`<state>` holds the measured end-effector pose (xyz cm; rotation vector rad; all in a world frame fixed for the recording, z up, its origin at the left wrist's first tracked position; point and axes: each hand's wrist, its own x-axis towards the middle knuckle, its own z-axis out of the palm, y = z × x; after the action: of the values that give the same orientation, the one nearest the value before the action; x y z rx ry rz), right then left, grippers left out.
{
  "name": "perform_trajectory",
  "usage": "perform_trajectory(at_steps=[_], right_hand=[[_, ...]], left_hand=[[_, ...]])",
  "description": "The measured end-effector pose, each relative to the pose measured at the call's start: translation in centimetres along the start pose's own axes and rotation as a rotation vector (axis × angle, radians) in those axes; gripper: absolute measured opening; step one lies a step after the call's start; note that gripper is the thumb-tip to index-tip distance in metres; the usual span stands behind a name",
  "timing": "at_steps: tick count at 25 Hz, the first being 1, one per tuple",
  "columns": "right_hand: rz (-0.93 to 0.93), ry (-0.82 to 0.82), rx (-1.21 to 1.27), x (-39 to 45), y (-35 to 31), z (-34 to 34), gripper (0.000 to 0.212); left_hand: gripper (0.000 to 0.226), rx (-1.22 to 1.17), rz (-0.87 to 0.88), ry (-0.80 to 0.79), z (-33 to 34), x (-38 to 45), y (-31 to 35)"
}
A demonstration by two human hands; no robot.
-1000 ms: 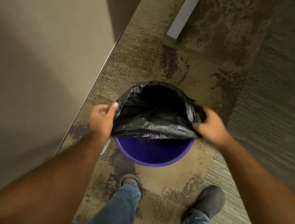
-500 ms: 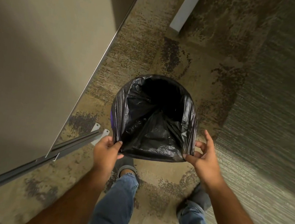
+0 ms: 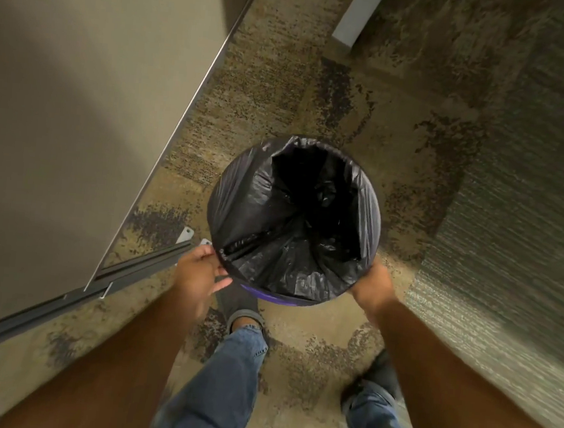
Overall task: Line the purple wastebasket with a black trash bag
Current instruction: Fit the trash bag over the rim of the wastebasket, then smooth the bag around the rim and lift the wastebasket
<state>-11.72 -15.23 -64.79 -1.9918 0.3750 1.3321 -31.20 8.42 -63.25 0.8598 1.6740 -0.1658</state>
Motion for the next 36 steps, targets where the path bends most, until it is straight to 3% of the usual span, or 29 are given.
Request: perform_trajectory(at_steps=[4,7,11,14,17,20,25,29,32,36], right_hand=[[0.045,-0.023,0.151,1.1,-0.4,-0.6,0.043],[0.021,0.146,-0.144,1.4,0.5,-1.5,0.035],[0.001,0.236,-0.256,2.0,-0.3,-0.7,0.021],[0.107,0.089,0.057,2.4,-2.2,-1.2,0.022],[0.087,0.125,0.305,2.7,-4.5,-3.3,0.031],[-0.01,0.129,0.473,2.3,-6.8,-4.7,0.022],[0.073,0.159,0.446,3.7,-7.9,-4.5,0.016],[0.079,0.205,0.247,5.3,-7.0,-3.1,0.029],[0.08,0.192,0.282,5.2,-5.8,-2.7,0.026],[-0.014,0.444,0.345,2.3,-4.1,-3.7,0.014]], left_hand=[[0.014,0.237,0.118,-0.082,-0.3,1.3,2.5],[0.021,0.261,0.165,-0.039,-0.6,1.9,2.6],[0.026,0.213,0.095,-0.014,0.6,2.3,3.7],[0.025,0.06,0.177,0.014,1.3,2.7,6.7],[0.025,-0.16,0.224,-0.073,2.2,3.1,10.0],[0.021,-0.079,0.287,-0.073,3.3,3.4,11.6],[0.008,-0.156,0.184,0.031,3.1,4.6,11.2],[0.014,0.021,0.17,0.058,3.1,6.7,10.3],[0.015,0.118,0.16,0.03,2.8,7.6,10.2],[0.014,0.049,0.336,0.178,1.6,6.1,9.9]])
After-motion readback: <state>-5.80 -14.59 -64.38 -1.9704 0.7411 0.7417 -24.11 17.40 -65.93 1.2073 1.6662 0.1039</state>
